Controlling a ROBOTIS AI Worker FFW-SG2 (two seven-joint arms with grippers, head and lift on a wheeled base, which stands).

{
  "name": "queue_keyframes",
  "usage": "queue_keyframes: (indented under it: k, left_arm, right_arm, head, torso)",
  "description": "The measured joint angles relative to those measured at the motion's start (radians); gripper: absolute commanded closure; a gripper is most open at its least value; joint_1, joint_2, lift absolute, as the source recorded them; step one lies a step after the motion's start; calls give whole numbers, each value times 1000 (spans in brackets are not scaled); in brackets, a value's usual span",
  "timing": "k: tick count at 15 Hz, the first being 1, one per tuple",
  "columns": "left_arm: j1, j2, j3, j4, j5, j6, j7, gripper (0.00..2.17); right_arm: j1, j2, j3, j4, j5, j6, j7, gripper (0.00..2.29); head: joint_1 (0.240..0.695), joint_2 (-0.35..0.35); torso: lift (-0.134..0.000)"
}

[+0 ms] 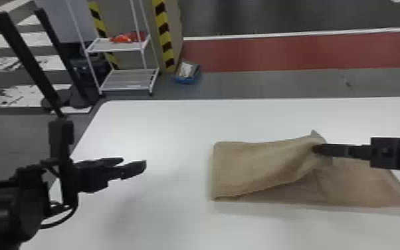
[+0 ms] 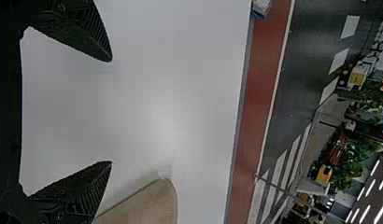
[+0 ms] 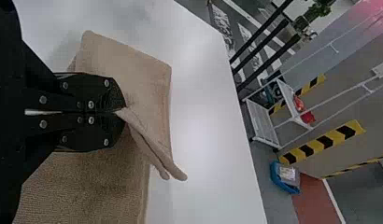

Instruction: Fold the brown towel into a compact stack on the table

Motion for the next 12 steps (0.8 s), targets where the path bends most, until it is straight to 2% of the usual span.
queue_keyframes:
  k: [3, 6, 8, 12]
  left_arm:
    - [-5, -26, 18, -12, 6, 0, 2, 107]
    - [-14, -35, 19, 10, 3, -11, 7, 107]
    - [-18, -37, 14, 36, -1, -36, 11, 107]
    - [-33, -36, 14, 67, -18, -46, 9, 107]
  right_arm:
    - [9, -37, 69, 40, 45, -66, 11, 1204]
    - [-13, -73, 56, 71, 39, -102, 11, 1204]
    - [-16, -81, 61, 128, 50, -167, 12, 1204]
    - [12, -108, 22, 119, 2, -169, 34, 1204]
  head:
    - [695, 124]
    - [695, 101]
    - [695, 90]
    - [695, 84]
  torso:
    - [-124]
    - [-124]
    - [-124]
    - [-124]
